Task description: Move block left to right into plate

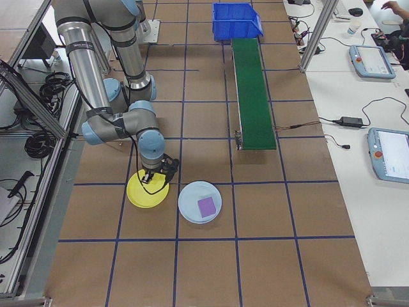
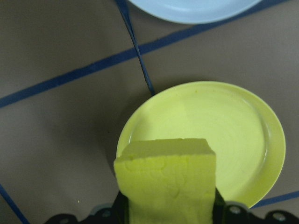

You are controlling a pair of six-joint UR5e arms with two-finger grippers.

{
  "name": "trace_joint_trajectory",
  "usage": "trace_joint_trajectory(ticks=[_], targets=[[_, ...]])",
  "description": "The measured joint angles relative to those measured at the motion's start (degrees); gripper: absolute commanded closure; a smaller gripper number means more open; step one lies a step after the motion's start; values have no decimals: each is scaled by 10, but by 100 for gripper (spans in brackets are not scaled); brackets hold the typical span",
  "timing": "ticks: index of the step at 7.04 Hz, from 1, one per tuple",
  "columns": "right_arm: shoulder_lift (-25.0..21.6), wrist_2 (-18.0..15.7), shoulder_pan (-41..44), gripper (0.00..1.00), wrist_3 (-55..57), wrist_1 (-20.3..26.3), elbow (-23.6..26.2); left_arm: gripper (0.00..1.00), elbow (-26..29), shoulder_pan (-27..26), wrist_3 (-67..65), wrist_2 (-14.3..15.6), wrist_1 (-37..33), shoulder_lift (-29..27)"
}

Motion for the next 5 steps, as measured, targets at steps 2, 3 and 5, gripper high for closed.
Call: trace_joint_trajectory(ticks=[2, 3, 5], targets=[[4, 3, -10, 0, 11, -5, -7, 0, 0, 0, 1, 0, -1, 0], [4, 2, 12, 0, 48, 1, -29, 0, 0, 0, 0, 0, 0, 0], [-10, -14, 142, 0, 195, 95, -103, 0, -1, 0, 1, 0, 0, -1]])
